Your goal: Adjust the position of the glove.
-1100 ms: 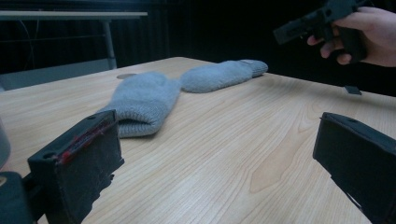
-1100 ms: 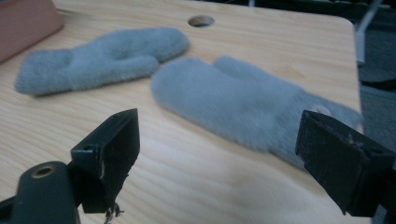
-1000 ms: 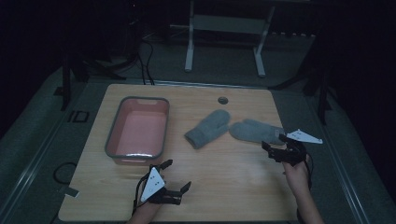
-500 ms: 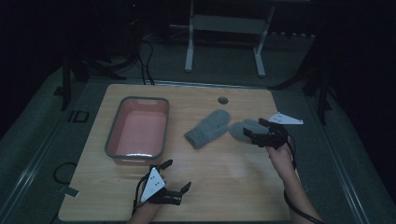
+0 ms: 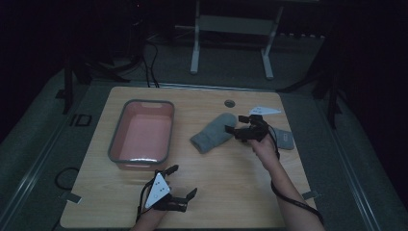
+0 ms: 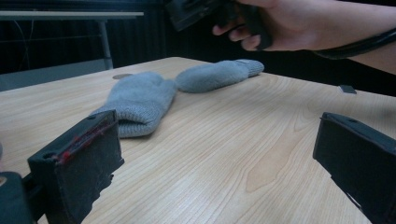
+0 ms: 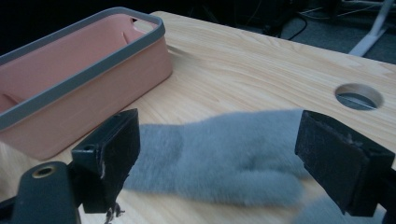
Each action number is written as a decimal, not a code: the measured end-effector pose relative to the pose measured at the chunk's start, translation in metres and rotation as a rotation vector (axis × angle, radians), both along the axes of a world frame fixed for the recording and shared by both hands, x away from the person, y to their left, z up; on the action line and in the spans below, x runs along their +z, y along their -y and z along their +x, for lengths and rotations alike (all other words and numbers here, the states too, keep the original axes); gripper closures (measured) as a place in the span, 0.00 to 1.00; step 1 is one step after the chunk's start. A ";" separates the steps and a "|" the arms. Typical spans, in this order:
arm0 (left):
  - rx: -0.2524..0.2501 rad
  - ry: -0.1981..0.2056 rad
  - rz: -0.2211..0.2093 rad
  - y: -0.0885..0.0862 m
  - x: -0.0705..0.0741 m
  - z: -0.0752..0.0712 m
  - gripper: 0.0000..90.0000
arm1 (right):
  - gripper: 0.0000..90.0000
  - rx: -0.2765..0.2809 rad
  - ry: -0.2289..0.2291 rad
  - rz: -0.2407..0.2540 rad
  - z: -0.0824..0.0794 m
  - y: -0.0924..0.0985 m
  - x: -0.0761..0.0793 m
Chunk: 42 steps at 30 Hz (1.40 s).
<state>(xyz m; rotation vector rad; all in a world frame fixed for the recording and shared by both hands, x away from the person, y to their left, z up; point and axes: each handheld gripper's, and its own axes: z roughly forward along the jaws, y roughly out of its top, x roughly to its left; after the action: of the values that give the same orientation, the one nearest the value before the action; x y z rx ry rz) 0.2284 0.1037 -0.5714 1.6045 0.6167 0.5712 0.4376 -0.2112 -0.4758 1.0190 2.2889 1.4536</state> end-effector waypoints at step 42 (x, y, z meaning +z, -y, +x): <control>-0.008 -0.002 -0.003 0.000 0.000 0.001 0.02 | 0.73 -0.012 -0.069 -0.360 0.063 -0.064 -0.071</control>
<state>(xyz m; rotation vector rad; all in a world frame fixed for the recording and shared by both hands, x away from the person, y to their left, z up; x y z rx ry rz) 0.2290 0.1034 -0.5715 1.6045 0.6120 0.5629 0.5010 -0.1468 -0.5467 0.9812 2.4657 0.9619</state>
